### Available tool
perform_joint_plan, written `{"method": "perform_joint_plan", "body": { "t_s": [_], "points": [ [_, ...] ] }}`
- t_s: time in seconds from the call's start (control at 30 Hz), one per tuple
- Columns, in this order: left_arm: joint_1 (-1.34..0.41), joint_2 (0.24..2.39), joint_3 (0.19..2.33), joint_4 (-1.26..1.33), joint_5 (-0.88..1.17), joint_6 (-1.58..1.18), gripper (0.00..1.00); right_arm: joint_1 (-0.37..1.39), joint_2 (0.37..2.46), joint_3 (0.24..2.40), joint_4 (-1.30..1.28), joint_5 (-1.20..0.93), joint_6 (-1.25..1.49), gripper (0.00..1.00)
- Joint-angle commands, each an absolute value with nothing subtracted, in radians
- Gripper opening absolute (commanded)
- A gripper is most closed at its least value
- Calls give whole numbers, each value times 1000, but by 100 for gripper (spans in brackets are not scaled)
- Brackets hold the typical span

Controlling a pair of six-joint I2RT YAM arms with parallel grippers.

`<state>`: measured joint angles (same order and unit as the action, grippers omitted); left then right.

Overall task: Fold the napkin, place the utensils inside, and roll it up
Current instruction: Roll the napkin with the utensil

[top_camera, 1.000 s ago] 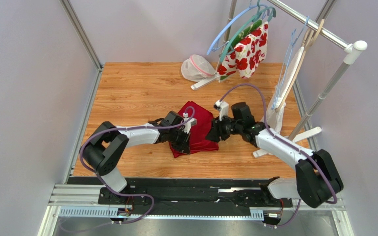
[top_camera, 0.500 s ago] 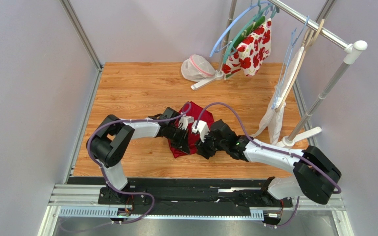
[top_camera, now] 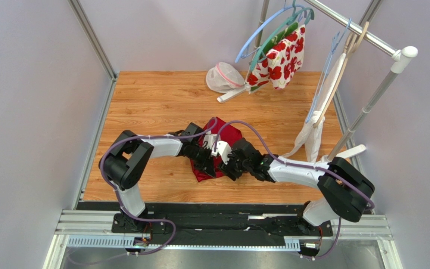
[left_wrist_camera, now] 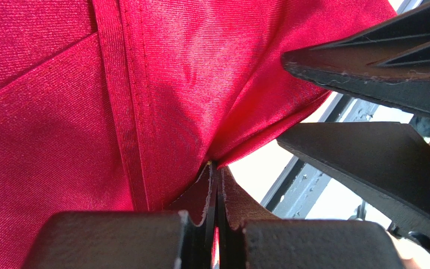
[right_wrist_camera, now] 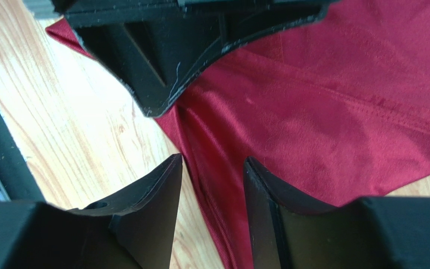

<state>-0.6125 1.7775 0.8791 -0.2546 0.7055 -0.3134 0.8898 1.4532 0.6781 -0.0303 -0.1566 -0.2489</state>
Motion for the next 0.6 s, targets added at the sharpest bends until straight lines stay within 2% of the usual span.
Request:
{"method": "perform_joint_plan", "body": {
  "t_s": [0.0, 0.17, 0.27, 0.4, 0.5, 0.57],
  "points": [
    [-609, 1789, 905, -282, 716, -304, 0, 897, 1488, 724, 31, -158, -290, 47],
    [-606, 1789, 905, -275, 721, -305, 0, 899, 1534, 753, -35, -189, -290, 43],
    [-604, 1790, 908, -273, 724, -305, 0, 897, 1545, 761, -60, -206, -284, 35],
    [-604, 1784, 910, -275, 727, -304, 0, 893, 1581, 796, -104, -216, -273, 15],
    [-603, 1776, 904, -264, 733, -302, 0, 879, 1624, 830, -164, -268, -264, 3],
    [-603, 1769, 900, -253, 733, -308, 0, 861, 1646, 864, -210, -322, -249, 0]
  ]
}}
